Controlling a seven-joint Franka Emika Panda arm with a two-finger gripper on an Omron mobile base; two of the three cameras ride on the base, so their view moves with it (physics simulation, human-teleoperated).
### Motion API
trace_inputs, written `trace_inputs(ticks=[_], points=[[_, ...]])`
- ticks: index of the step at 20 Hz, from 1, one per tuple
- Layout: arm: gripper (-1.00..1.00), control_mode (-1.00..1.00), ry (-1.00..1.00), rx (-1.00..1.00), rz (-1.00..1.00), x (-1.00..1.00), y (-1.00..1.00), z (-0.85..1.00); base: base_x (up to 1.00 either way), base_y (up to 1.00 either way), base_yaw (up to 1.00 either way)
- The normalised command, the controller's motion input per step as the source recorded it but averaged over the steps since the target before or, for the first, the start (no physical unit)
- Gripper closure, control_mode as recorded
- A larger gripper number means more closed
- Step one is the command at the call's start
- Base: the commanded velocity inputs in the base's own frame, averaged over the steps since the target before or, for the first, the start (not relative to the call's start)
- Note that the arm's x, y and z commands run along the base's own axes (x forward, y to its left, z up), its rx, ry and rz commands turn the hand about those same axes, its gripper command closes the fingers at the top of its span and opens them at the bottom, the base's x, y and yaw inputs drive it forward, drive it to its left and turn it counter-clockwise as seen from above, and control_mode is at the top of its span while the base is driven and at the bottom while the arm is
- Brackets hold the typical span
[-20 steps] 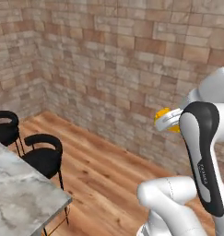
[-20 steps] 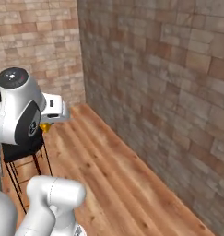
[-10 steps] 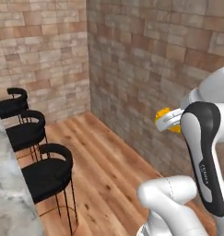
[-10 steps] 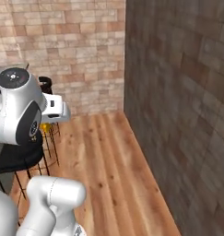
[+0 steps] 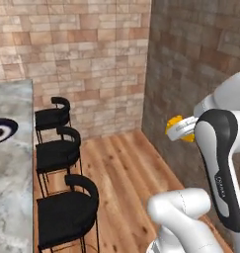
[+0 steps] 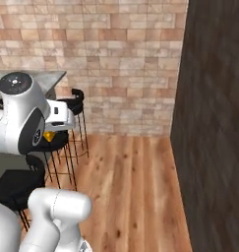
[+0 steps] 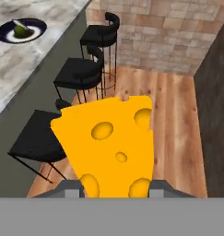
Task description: Take the cheese, fish, and lime from the fridge and place them on the plate on the dining counter to create an appetizer plate.
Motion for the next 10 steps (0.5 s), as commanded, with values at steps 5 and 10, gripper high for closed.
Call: trace_inputs(ticks=[5,10], points=[[1.0,1.0,0.0,0.0,0.0,0.0,0.0,0.0,1.0,-0.09,0.44],[1.0,1.0,0.0,0.0,0.0,0.0,0.0,0.0,0.92,-0.03,0.47]])
